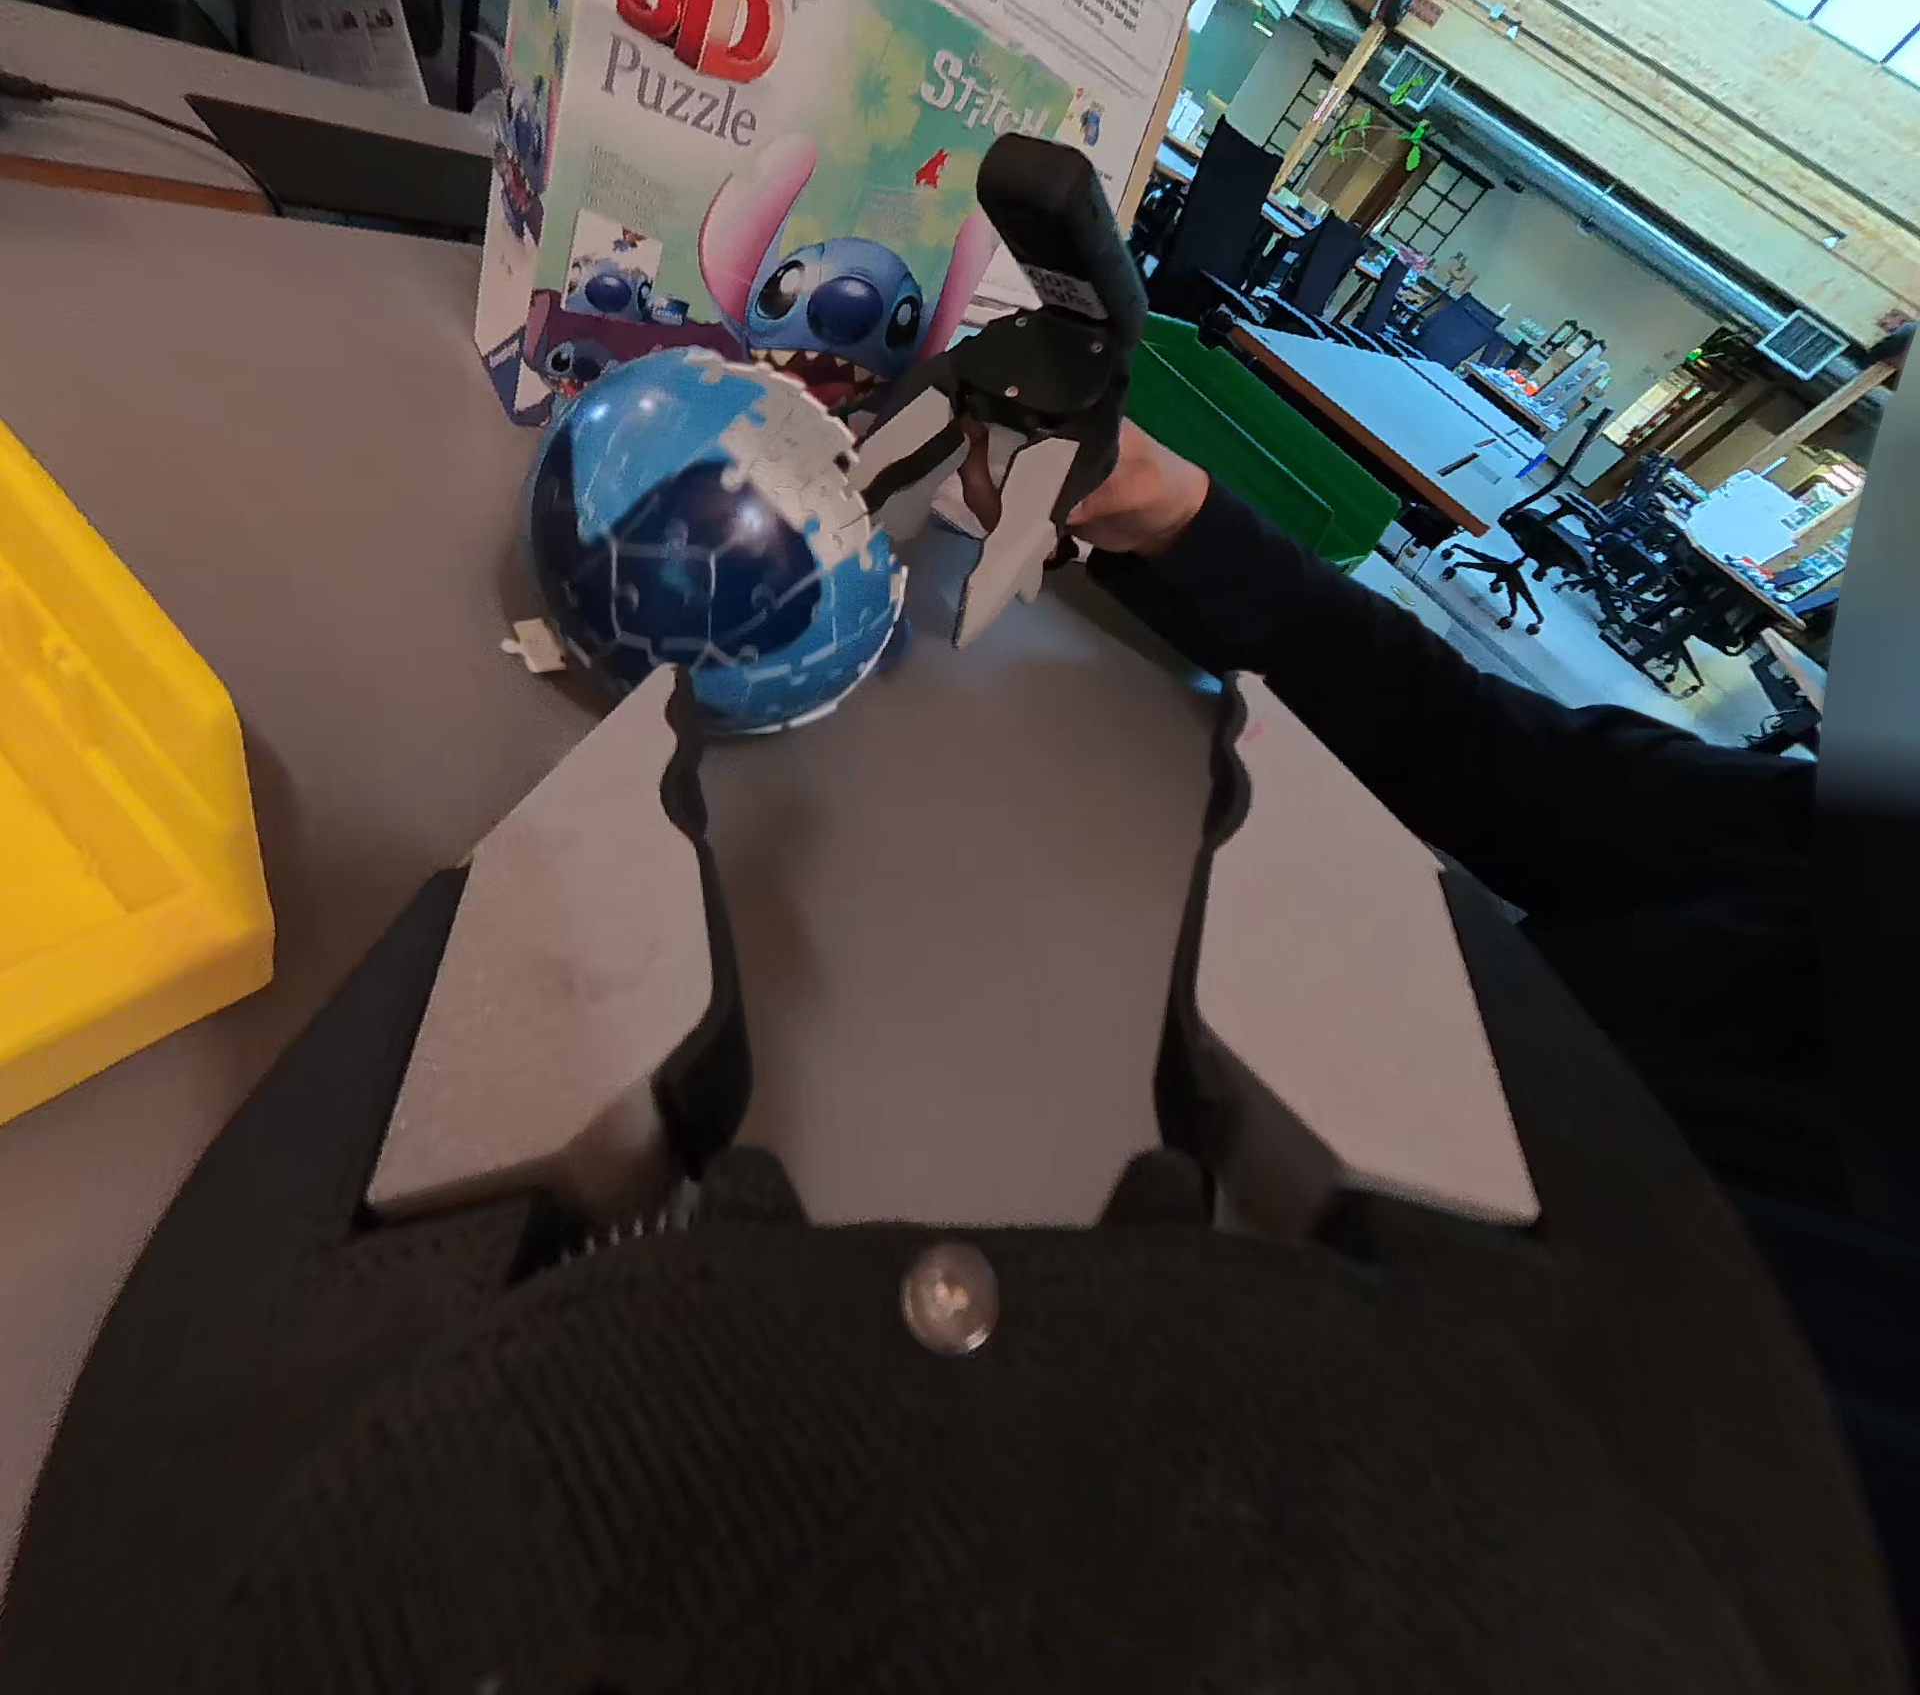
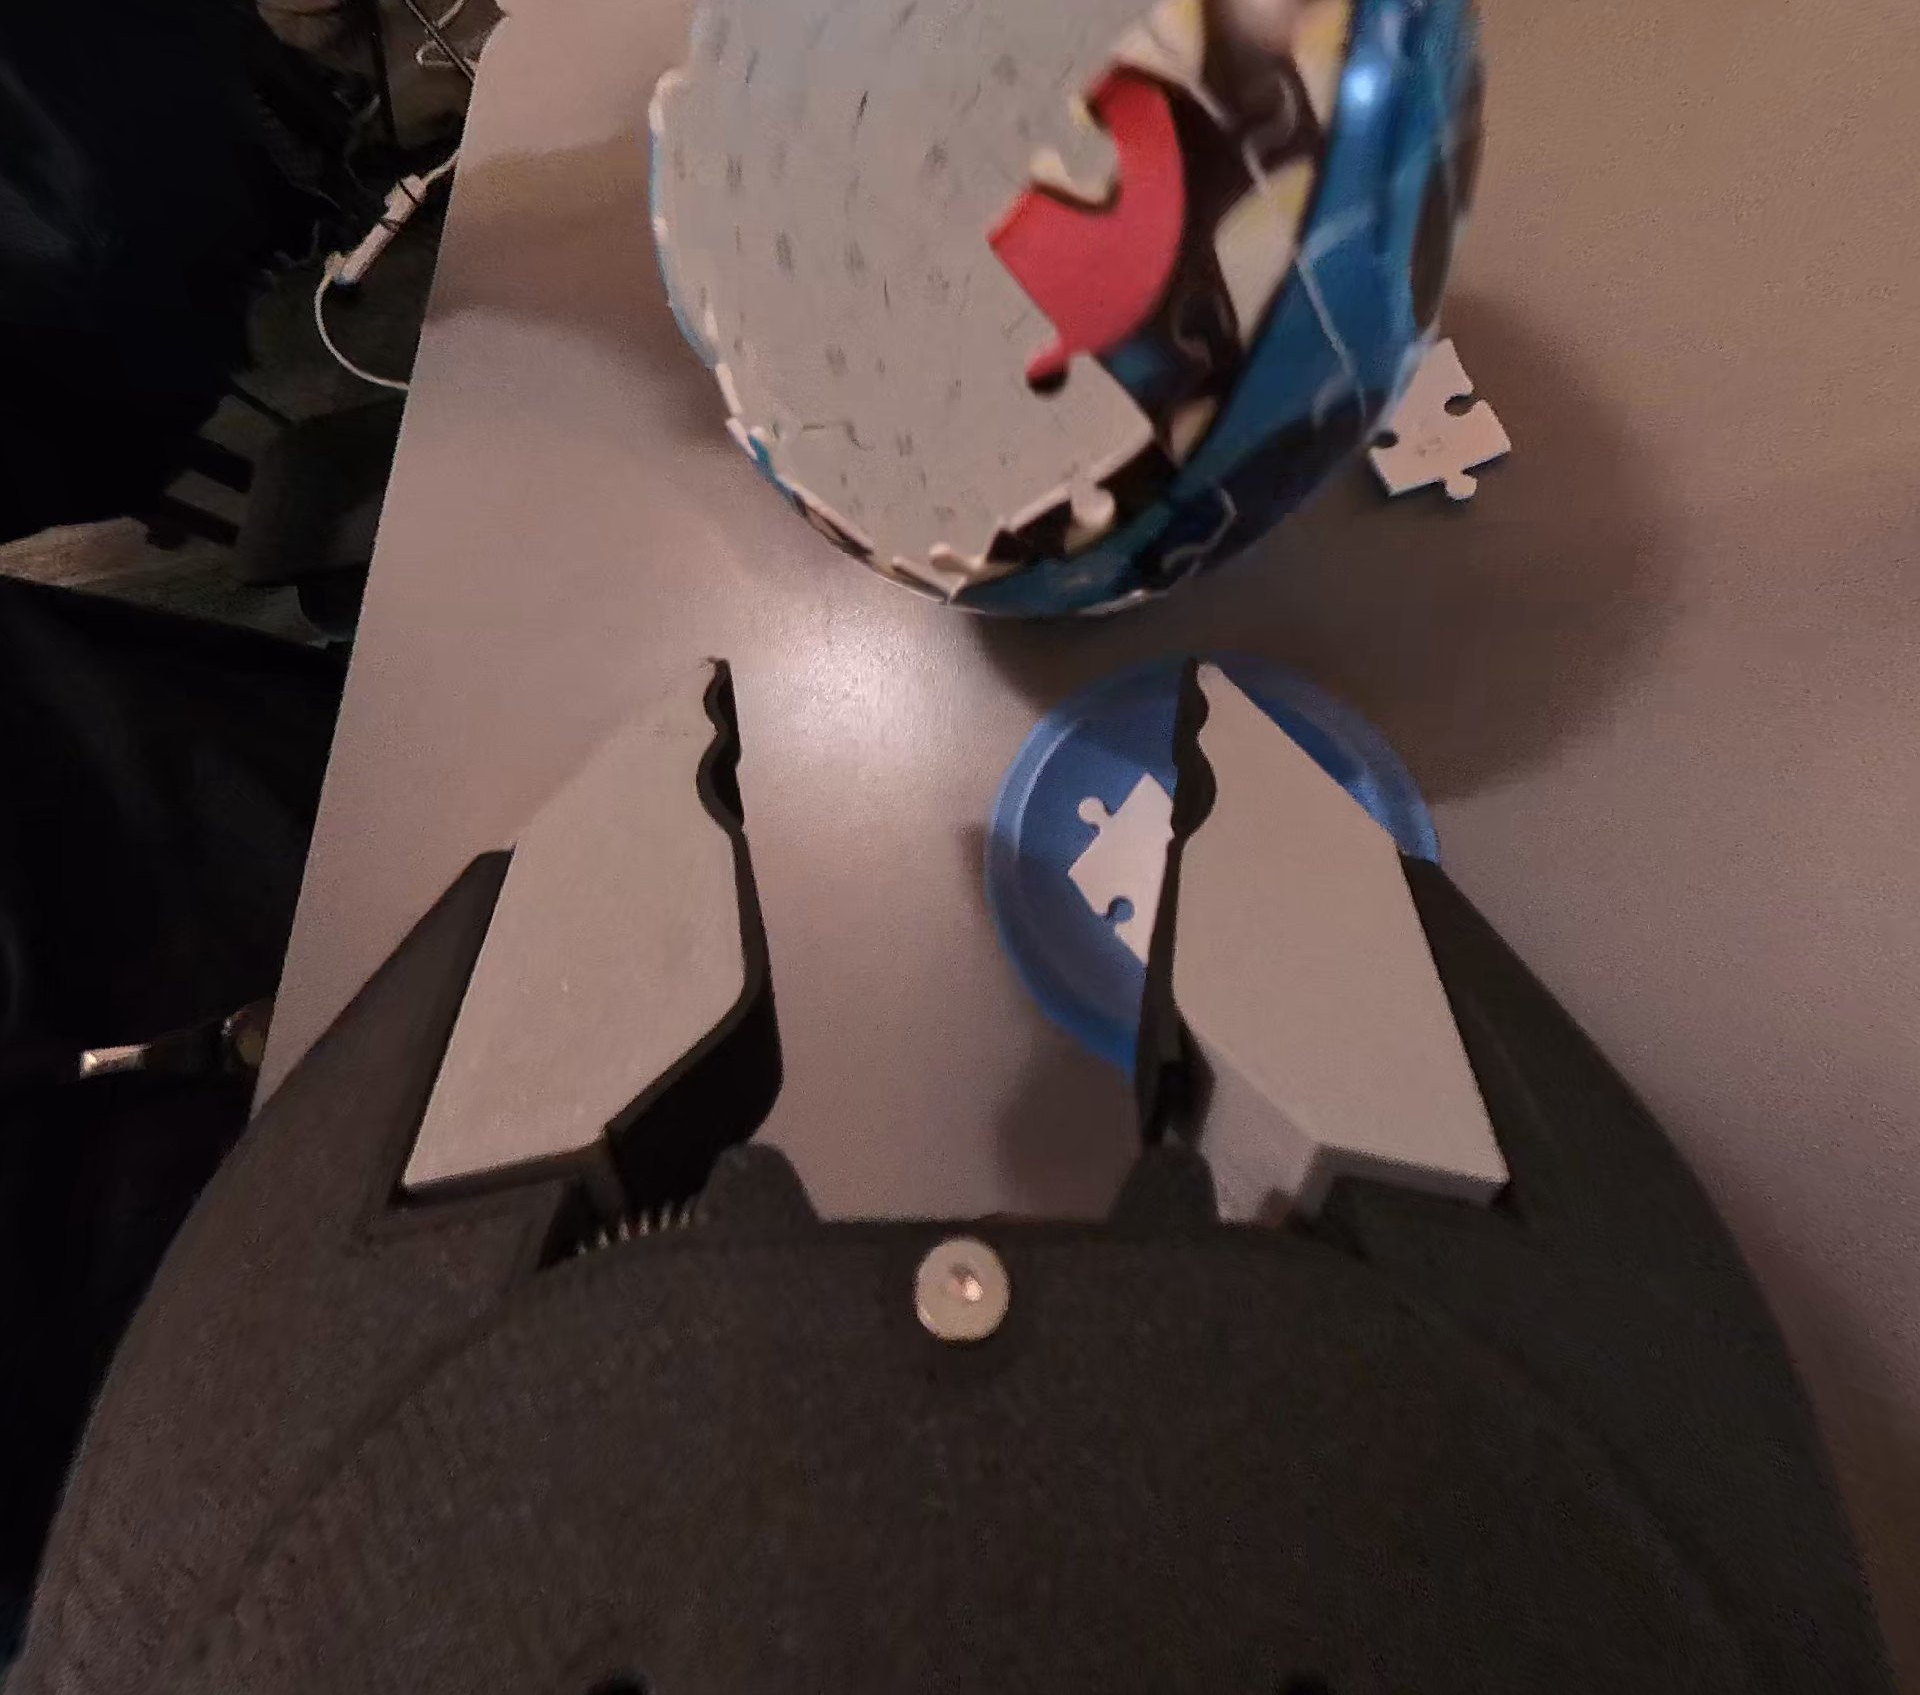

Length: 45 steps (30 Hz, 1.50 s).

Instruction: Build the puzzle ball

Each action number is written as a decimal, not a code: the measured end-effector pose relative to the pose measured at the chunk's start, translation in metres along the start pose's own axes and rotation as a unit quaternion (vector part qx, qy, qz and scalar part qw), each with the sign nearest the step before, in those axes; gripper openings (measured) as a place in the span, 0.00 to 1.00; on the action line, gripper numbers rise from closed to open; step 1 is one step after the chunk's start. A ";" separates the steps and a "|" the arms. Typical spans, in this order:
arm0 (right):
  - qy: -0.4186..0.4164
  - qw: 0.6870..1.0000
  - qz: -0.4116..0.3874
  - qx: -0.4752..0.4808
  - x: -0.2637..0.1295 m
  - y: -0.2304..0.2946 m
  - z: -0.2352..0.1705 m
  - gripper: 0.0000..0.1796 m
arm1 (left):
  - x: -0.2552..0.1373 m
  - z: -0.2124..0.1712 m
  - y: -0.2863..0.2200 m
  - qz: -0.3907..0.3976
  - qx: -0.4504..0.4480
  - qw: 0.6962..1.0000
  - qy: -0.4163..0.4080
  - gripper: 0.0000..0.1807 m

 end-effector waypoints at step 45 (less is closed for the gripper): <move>-0.058 0.984 -0.134 -0.104 -0.001 -0.075 0.025 0.52 | 0.118 -0.011 0.144 0.245 0.146 0.950 0.127 0.65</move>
Point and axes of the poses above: each gripper's, where its closed fingertips meet, x out along the fingers, z out of its top, y = z × x across the jaws, the point moved 1 cm from there along -x, back along the fingers, and after that the axes turned 14 degrees about -x, right-handed, at the moved point
